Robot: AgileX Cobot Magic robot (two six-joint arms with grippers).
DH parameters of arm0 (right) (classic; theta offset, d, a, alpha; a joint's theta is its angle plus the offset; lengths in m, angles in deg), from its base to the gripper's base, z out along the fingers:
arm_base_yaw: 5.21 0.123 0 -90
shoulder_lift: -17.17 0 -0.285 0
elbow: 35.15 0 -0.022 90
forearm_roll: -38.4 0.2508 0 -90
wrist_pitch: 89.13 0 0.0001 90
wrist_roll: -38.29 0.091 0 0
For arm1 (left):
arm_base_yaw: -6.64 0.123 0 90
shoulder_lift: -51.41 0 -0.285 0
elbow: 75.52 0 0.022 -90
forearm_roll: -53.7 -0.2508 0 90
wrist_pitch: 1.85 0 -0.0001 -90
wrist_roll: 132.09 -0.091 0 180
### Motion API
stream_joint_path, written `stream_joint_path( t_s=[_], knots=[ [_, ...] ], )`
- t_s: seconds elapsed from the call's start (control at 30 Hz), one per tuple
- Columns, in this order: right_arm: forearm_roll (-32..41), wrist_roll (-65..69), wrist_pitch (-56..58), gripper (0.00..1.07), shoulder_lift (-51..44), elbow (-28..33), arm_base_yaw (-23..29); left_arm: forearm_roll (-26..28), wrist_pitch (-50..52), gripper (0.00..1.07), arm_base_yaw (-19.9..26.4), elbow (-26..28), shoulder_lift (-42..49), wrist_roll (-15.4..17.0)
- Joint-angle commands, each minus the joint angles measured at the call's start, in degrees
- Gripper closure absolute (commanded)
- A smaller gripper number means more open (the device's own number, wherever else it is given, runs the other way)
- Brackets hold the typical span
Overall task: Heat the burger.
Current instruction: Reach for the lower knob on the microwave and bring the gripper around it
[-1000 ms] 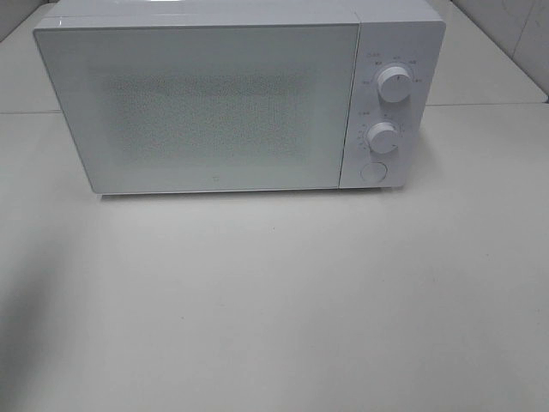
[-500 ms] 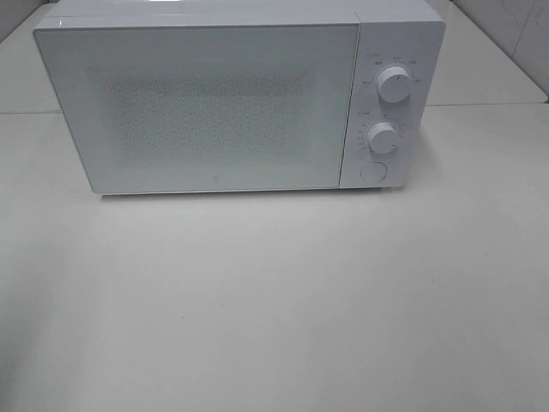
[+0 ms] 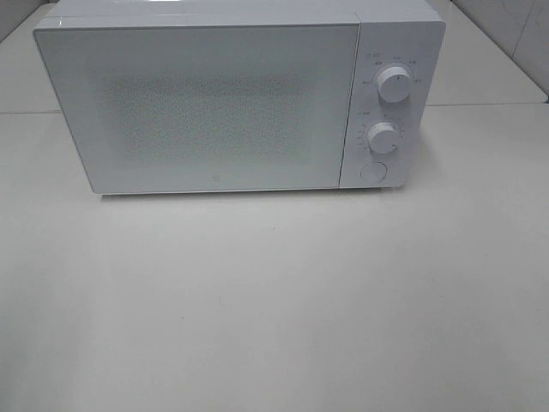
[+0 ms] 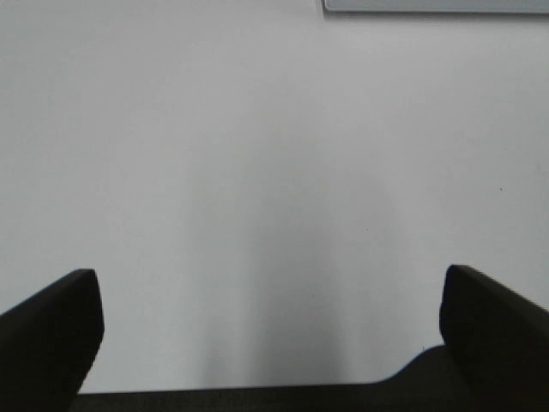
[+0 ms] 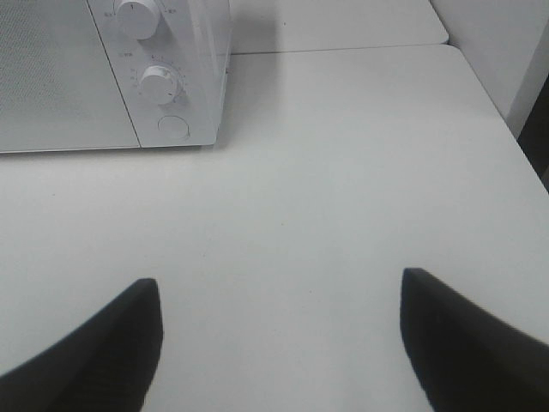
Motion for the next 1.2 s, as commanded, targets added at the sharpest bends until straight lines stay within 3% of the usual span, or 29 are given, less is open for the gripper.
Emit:
stream_joint_path(
  t_s=[0.03, 0.6, 1.2],
  knots=[
    [0.06, -0.29, -0.34, 0.32, -1.66, 0.06, 0.00, -0.80, -0.23, 0.06, 0.17, -0.29, 5.56, 0.06],
    [0.06, -0.29, -0.34, 0.32, -1.66, 0.06, 0.00, -1.15, -0.23, 0.06, 0.17, -0.40, 19.31, 1.32],
    [0.06, -0.29, -0.34, 0.32, -1.66, 0.06, 0.00, -0.86, -0.23, 0.06, 0.17, -0.40, 18.96, 1.32]
  ],
)
